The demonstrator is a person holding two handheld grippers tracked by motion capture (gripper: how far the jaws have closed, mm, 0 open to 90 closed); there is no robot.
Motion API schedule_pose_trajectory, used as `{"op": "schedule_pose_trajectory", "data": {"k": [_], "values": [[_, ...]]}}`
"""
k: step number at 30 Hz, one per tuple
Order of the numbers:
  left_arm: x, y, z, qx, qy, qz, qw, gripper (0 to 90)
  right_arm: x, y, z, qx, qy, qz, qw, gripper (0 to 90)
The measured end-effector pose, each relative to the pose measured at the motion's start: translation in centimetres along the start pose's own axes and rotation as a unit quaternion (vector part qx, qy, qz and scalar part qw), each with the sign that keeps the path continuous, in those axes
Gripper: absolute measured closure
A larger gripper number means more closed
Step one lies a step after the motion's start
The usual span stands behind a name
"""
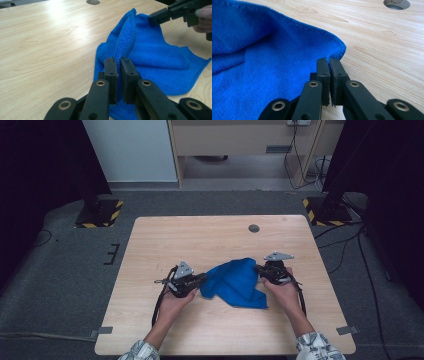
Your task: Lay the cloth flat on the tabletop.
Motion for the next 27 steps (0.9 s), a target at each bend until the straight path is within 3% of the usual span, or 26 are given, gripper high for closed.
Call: {"op": "schedule_pose_trajectory", "data": {"k": [13,27], "values": [[-0.8,2.0,0.3,-0.014,-0.012,-0.032,0.9993,84.9,-0.4,0.0,-0.5,0.002,-0.013,0.000,0.9999,87.8],[-1.8,3.0,-1.1,-0.017,-0.028,-0.041,0.9986,85.3,-1.3,-1.5,-2.8,0.012,-0.046,0.017,0.9987,88.3]]}}
Point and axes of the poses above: each handheld gripper's, and its own axes: z roughly forward along the jaws, x roughly out of its underside, y roughly to its left, the point moved 6 cm from there along z, roughly forward along the jaws, and after that the axes turned 6 degrees about -z, right-handed, at the moved point
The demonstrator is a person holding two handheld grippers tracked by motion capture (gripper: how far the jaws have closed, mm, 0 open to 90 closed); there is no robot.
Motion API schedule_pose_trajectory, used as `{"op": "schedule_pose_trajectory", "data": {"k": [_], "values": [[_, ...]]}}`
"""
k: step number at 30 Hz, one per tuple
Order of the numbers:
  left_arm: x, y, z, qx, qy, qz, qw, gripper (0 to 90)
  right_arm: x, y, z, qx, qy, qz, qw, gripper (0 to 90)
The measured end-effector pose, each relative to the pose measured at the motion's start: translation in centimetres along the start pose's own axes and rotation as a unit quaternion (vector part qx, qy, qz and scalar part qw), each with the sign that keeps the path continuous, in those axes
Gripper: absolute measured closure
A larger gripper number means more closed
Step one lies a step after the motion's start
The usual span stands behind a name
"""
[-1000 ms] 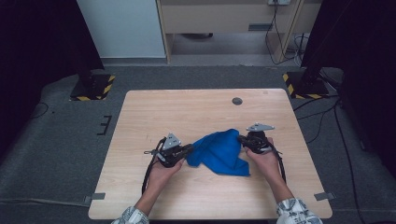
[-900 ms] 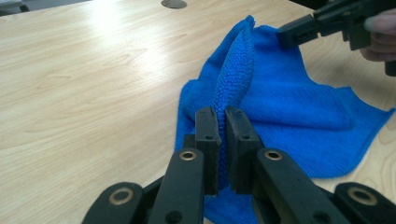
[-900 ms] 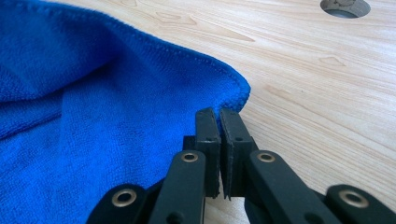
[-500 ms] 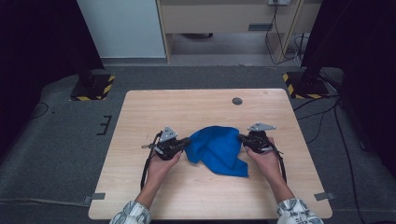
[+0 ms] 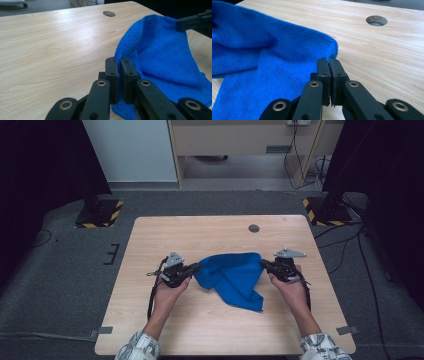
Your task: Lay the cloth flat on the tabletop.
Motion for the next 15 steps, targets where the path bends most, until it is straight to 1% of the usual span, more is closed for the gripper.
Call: {"op": "schedule_pose_trajectory", "data": {"k": [4,6,8,10,11,15], "values": [[-0.35,0.46,-0.45,-0.002,-0.010,-0.009,0.9999,85.4,-0.06,-0.32,-0.39,0.005,-0.003,0.002,1.0000,88.4],[-0.32,0.60,-0.40,-0.007,-0.008,-0.004,0.9999,85.3,0.08,-0.54,-0.47,0.010,0.003,-0.006,0.9999,88.4],[-0.27,0.65,-0.24,-0.006,-0.006,-0.005,1.0000,85.3,0.19,-0.65,-0.46,0.012,0.007,-0.011,0.9998,88.4],[-0.30,0.61,-0.18,-0.005,-0.006,-0.005,1.0000,85.4,0.14,-0.84,-0.51,0.014,0.005,-0.011,0.9998,88.4],[-0.36,0.55,-0.20,-0.005,-0.007,-0.006,0.9999,85.4,0.11,-0.87,-0.56,0.013,0.003,-0.005,0.9999,88.4],[-0.73,0.32,-0.43,-0.002,-0.012,-0.003,0.9999,85.4,-0.08,-0.90,-0.86,0.013,0.000,-0.008,0.9999,88.4]]}}
Point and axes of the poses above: each handheld gripper's, and its own axes: z roughly forward along the jaws, x roughly out of its underside, y roughly to its left, the point moved 6 cm from there along z, roughly forward along the jaws, and after that the axes turned 6 degrees about -z, right-handed, at the moved point
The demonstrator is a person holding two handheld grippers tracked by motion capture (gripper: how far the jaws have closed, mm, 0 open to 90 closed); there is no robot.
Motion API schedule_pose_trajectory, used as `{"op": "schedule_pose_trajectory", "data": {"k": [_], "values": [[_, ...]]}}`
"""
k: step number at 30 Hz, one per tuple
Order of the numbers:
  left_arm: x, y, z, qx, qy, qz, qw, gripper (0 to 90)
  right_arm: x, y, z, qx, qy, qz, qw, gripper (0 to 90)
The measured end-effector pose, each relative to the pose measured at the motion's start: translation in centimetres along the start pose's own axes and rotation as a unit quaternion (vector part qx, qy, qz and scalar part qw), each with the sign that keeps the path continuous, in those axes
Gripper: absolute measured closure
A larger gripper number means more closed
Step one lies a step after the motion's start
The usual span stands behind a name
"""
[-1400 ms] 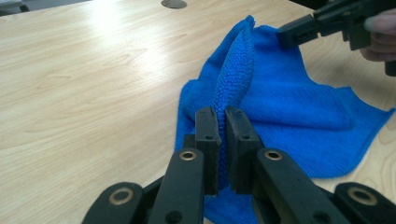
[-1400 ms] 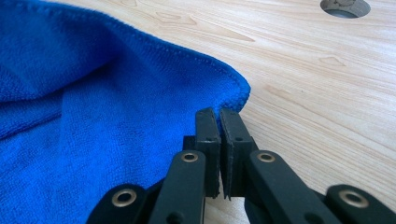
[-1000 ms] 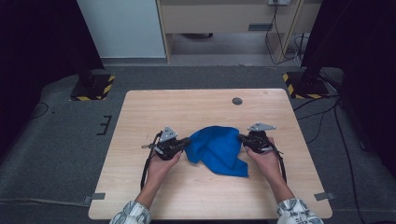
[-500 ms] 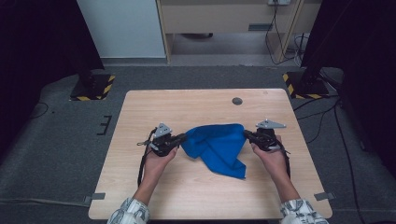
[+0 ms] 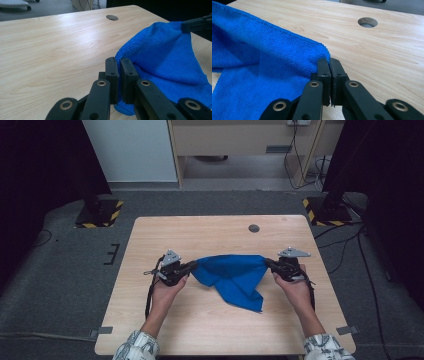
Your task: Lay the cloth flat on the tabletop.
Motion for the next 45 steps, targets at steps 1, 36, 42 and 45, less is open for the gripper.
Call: {"op": "schedule_pose_trajectory", "data": {"k": [1,36,42,45], "values": [[-0.1,0.0,-0.1,0.000,0.000,0.001,1.0000,85.4,-0.1,0.0,-0.1,0.000,-0.003,0.000,1.0000,88.4],[0.5,1.1,-0.2,-0.008,0.005,-0.004,1.0000,84.0,-1.7,0.2,-1.5,0.006,-0.025,-0.008,0.9996,88.7],[0.4,1.0,-0.3,-0.007,0.001,-0.004,1.0000,84.0,-1.7,0.1,-1.7,0.007,-0.026,-0.009,0.9996,88.7],[-0.1,0.7,-0.8,-0.005,-0.006,-0.002,1.0000,84.3,-1.9,0.2,-2.1,0.004,-0.031,-0.007,0.9995,88.7]]}}
Point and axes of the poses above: each handheld gripper's, and its own axes: z roughly forward along the jaws, x roughly out of its underside, y roughly to its left, the point moved 6 cm from there along z, roughly forward along the jaws, and after that the axes turned 6 degrees about -z, right-handed, at the moved point
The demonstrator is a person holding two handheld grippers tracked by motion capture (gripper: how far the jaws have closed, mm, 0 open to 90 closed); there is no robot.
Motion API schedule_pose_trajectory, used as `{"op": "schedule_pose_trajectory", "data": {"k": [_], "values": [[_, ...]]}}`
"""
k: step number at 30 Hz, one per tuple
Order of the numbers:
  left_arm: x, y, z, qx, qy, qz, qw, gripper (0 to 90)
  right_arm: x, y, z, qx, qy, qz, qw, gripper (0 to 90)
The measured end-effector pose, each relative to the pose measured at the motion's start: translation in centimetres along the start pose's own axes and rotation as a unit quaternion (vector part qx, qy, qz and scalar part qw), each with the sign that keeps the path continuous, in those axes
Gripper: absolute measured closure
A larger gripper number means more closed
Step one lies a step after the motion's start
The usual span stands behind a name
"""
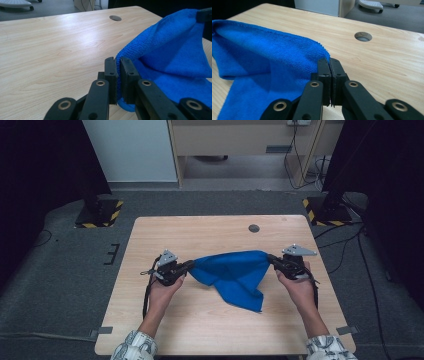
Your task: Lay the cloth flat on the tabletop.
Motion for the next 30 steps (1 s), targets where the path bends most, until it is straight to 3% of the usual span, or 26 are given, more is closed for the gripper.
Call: {"op": "schedule_pose_trajectory", "data": {"k": [13,22,30], "values": [[-2.5,-1.5,-2.8,0.007,-0.019,0.024,0.9995,84.4,-2.7,1.1,-3.4,-0.021,-0.041,-0.012,0.9989,88.6],[-4.5,-2.8,-4.5,0.015,-0.035,0.043,0.9984,84.4,-4.9,1.3,-5.3,-0.017,-0.064,-0.021,0.9976,88.6],[-5.2,-3.4,-5.1,0.019,-0.038,0.050,0.9978,84.6,-5.6,1.3,-5.9,-0.015,-0.069,-0.025,0.9972,88.6]]}}
Point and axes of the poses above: each handheld gripper's, and its own axes: z roughly forward along the jaws, x roughly out of its underside, y roughly to its left, the point moved 6 cm from there along z, roughly forward along the jaws, and after that the axes turned 6 degrees about -z, right-handed, at the moved point
